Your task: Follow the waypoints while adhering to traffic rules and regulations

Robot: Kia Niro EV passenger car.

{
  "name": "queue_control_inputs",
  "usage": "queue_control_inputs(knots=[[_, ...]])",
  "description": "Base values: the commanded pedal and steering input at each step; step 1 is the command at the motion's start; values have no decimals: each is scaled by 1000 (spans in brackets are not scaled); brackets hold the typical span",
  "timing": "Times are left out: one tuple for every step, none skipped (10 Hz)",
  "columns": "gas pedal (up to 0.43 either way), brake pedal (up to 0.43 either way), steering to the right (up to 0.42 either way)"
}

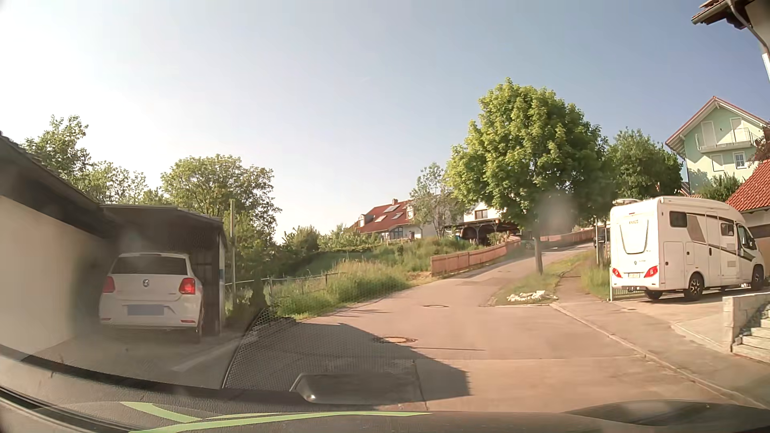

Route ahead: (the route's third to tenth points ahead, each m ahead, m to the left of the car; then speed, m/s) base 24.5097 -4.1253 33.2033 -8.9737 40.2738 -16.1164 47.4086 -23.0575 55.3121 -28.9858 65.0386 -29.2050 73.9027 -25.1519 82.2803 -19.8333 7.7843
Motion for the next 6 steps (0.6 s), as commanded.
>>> queue_control_inputs(knots=[[98, 0, 32], [98, 0, 33], [98, 0, 36], [98, 0, 40], [98, 0, 41], [98, 0, 41]])
